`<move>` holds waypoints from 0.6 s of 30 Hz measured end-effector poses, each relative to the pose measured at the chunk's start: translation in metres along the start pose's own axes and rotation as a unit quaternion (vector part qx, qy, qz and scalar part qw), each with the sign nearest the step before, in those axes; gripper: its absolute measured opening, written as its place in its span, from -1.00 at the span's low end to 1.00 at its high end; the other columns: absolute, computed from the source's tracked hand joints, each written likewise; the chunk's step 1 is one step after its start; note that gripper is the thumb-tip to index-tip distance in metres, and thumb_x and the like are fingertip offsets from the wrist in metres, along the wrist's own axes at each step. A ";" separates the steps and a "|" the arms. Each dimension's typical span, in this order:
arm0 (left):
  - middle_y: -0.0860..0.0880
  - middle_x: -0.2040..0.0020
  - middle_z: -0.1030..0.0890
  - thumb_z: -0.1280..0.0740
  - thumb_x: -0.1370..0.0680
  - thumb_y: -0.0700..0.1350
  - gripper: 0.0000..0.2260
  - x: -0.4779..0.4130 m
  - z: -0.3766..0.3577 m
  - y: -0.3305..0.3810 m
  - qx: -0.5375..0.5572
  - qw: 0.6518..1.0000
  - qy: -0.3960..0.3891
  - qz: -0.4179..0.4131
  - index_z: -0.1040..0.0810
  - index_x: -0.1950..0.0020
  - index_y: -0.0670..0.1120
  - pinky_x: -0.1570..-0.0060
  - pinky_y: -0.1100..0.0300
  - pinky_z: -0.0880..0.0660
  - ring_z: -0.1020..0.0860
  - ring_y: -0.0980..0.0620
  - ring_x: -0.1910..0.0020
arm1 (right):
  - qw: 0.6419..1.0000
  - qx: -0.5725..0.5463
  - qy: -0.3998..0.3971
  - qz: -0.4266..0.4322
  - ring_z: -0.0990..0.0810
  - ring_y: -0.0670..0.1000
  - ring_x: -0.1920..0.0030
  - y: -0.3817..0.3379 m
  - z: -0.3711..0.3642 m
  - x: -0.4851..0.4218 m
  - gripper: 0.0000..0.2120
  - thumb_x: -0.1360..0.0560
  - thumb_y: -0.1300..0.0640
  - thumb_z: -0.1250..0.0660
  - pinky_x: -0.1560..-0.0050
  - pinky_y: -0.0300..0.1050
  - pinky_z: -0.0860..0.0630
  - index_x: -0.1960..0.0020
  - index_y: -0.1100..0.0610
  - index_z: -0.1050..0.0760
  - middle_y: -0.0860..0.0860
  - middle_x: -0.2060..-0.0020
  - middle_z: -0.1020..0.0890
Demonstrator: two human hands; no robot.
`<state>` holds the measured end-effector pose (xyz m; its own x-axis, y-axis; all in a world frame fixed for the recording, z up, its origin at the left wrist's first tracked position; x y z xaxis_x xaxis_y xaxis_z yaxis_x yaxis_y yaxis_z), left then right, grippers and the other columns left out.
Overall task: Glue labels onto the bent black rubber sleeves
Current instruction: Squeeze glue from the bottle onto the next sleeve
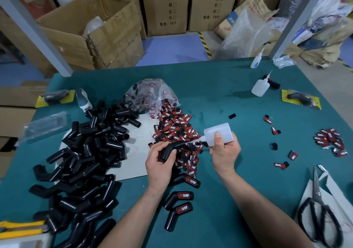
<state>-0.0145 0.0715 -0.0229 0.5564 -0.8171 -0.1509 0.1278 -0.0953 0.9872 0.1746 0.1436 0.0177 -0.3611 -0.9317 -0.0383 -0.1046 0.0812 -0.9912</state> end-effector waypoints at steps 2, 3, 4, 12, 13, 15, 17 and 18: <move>0.21 -0.09 -0.65 -0.51 -0.47 -0.14 -0.65 0.000 0.000 0.001 -0.001 1.000 -0.004 -0.002 -0.65 -0.08 0.30 -0.23 0.36 -0.46 -0.61 0.13 -0.17 | 1.000 0.005 -0.002 0.002 -0.42 -0.07 0.63 0.000 0.000 0.000 -0.61 -0.37 -0.19 -0.38 0.61 -0.24 -0.35 0.17 0.13 -0.42 -0.03 0.51 -0.52; 0.21 -0.09 -0.65 -0.51 -0.47 -0.15 -0.67 0.000 -0.001 0.001 -0.002 1.000 -0.004 0.001 -0.66 -0.08 0.27 -0.23 0.36 -0.46 -0.61 0.13 -0.17 | 1.000 0.005 -0.003 0.001 -0.42 -0.06 0.63 0.000 0.000 0.001 -0.62 -0.37 -0.19 -0.39 0.61 -0.25 -0.35 0.17 0.13 -0.42 -0.03 0.51 -0.51; 0.20 -0.09 -0.65 -0.51 -0.46 -0.15 -0.69 0.001 -0.001 0.001 -0.002 1.000 -0.004 0.003 -0.66 -0.08 0.24 -0.23 0.36 -0.45 -0.61 0.13 -0.17 | 1.000 0.004 -0.002 0.000 -0.42 -0.06 0.63 0.001 0.000 0.001 -0.63 -0.37 -0.18 -0.39 0.61 -0.25 -0.35 0.18 0.13 -0.42 -0.03 0.51 -0.51; 0.19 -0.09 -0.65 -0.51 -0.46 -0.17 -0.72 0.000 0.000 0.001 -0.001 1.000 0.003 0.011 -0.65 -0.09 0.14 -0.24 0.34 -0.46 -0.61 0.15 -0.15 | 1.000 0.016 0.007 0.001 -0.40 -0.05 0.62 0.000 0.001 -0.001 -0.62 -0.36 -0.19 -0.37 0.59 -0.23 -0.34 0.19 0.12 -0.40 0.06 0.48 -0.48; 0.18 -0.08 -0.65 -0.51 -0.46 -0.16 -0.74 0.000 0.000 0.001 0.001 1.000 0.004 0.013 -0.65 -0.09 0.12 -0.24 0.33 -0.46 -0.61 0.14 -0.14 | 1.000 0.016 0.009 0.003 -0.40 -0.05 0.62 -0.001 0.001 -0.002 -0.62 -0.36 -0.19 -0.37 0.59 -0.22 -0.35 0.20 0.12 -0.40 0.11 0.47 -0.47; 0.18 -0.08 -0.66 -0.51 -0.46 -0.16 -0.74 0.000 0.000 0.001 0.004 1.000 0.006 0.018 -0.65 -0.08 0.12 -0.24 0.32 -0.47 -0.62 0.13 -0.14 | 1.000 0.011 0.008 0.007 -0.40 -0.06 0.62 -0.003 0.001 -0.003 -0.63 -0.38 -0.17 -0.37 0.60 -0.24 -0.35 0.21 0.13 -0.39 0.11 0.46 -0.46; 0.20 -0.08 -0.65 -0.52 -0.47 -0.18 -0.73 0.001 0.000 0.001 0.003 1.000 0.004 0.022 -0.65 -0.09 0.12 -0.23 0.33 -0.47 -0.61 0.14 -0.15 | 1.000 0.008 0.006 0.009 -0.41 -0.07 0.62 -0.004 0.002 -0.003 -0.64 -0.38 -0.16 -0.36 0.61 -0.25 -0.35 0.20 0.13 -0.39 0.10 0.47 -0.46; 0.20 -0.08 -0.65 -0.53 -0.48 -0.22 -0.70 0.001 0.000 0.001 -0.001 1.000 0.002 0.020 -0.65 -0.09 0.13 -0.23 0.33 -0.46 -0.61 0.14 -0.15 | 1.000 0.008 0.006 0.009 -0.41 -0.07 0.62 -0.004 0.002 -0.003 -0.64 -0.38 -0.17 -0.36 0.61 -0.25 -0.35 0.20 0.12 -0.39 0.10 0.47 -0.46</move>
<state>-0.0136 0.0710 -0.0221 0.5647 -0.8177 -0.1118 0.1075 -0.0614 0.9923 0.1775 0.1451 0.0216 -0.3732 -0.9261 -0.0556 -0.0827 0.0929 -0.9922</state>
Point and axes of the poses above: each hand's wrist, its own x-axis away from the middle knuckle, its own z-axis out of the back of the hand, y = z × x, the point moved 3 cm from there along -x, towards the middle knuckle
